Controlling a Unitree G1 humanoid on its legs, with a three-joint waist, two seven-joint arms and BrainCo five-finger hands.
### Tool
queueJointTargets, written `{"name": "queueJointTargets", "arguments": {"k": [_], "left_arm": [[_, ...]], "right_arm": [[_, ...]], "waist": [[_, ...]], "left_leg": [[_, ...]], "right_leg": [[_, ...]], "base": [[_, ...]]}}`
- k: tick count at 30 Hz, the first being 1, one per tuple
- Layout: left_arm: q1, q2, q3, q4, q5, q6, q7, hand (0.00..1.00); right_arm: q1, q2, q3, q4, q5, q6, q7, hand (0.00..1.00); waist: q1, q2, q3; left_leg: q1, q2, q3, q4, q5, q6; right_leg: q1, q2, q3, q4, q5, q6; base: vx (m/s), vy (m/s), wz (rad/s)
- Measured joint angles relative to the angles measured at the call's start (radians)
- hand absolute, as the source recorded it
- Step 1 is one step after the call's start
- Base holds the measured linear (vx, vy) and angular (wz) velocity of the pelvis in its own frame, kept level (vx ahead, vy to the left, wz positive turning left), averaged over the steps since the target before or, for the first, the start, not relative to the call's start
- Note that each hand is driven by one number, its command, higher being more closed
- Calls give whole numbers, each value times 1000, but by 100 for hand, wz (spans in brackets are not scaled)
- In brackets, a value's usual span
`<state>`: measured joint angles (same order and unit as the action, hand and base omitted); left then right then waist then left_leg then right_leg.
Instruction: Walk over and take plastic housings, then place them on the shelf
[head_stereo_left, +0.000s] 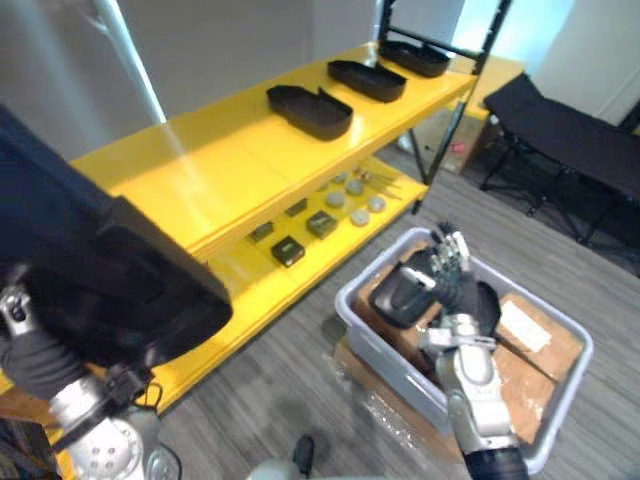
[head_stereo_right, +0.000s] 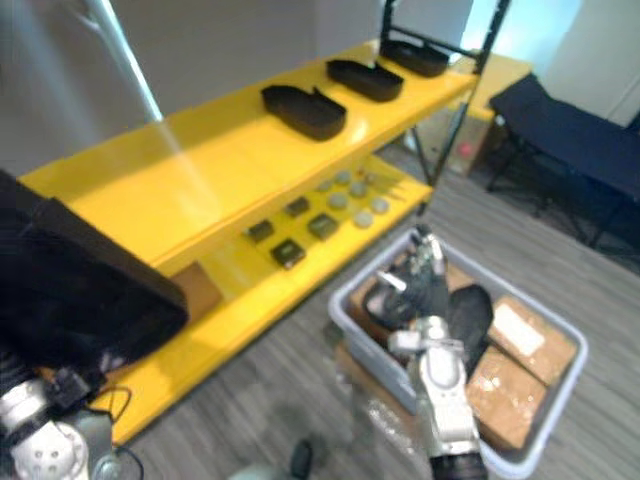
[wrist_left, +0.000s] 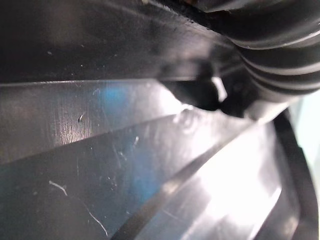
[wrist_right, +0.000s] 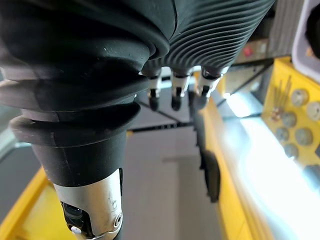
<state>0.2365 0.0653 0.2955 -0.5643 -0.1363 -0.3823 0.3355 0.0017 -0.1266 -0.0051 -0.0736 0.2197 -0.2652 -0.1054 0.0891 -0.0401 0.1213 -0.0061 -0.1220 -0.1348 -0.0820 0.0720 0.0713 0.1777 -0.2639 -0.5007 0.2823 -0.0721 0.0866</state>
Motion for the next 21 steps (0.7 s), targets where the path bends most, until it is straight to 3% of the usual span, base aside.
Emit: {"name": "queueJointTargets", "arguments": {"k": [1,3,6,8,15,21], "left_arm": [[-28,25,-17,29,1,-11,-9,100],[-49,40,-37,74,-1,-15,-15,100],[-40,36,-41,123,-2,-14,-12,100],[-38,32,-68,124,-1,-10,-17,100],[21,-9,-80,113,-3,-10,-32,100],[94,-45,-71,92,-4,-11,-30,100]], "right_arm": [[2,-2,-22,-2,-1,-3,0,0],[6,-10,-32,-7,-3,-7,2,0],[-4,-18,-33,-14,-2,-22,32,0],[-10,-32,-33,-22,-2,-21,41,0],[10,-28,-57,-39,2,-22,43,0],[69,1,-56,-43,3,-24,95,0]], "waist": [[-7,-1,-1],[-13,-3,-2],[-1,-21,0],[6,-5,13],[-7,22,30],[-22,40,45]], "left_leg": [[2,0,-43,0,2,-1],[3,-1,-56,0,8,-3],[-30,-32,-33,47,-1,-15],[-71,-24,23,103,-11,-30],[-57,42,102,129,-52,-57],[-51,60,175,151,-60,-53]], "right_leg": [[-11,15,66,37,-53,-34],[-16,39,93,32,-104,-30],[-17,42,92,-81,-99,-22],[-2,57,102,-142,-84,4],[21,109,148,-153,-94,-3],[21,103,152,-123,-143,-9]], "base": [[104,-79,100],[81,-80,69],[16,-92,14],[-16,-73,0],[-102,-79,-19],[-118,-18,-10]]}}
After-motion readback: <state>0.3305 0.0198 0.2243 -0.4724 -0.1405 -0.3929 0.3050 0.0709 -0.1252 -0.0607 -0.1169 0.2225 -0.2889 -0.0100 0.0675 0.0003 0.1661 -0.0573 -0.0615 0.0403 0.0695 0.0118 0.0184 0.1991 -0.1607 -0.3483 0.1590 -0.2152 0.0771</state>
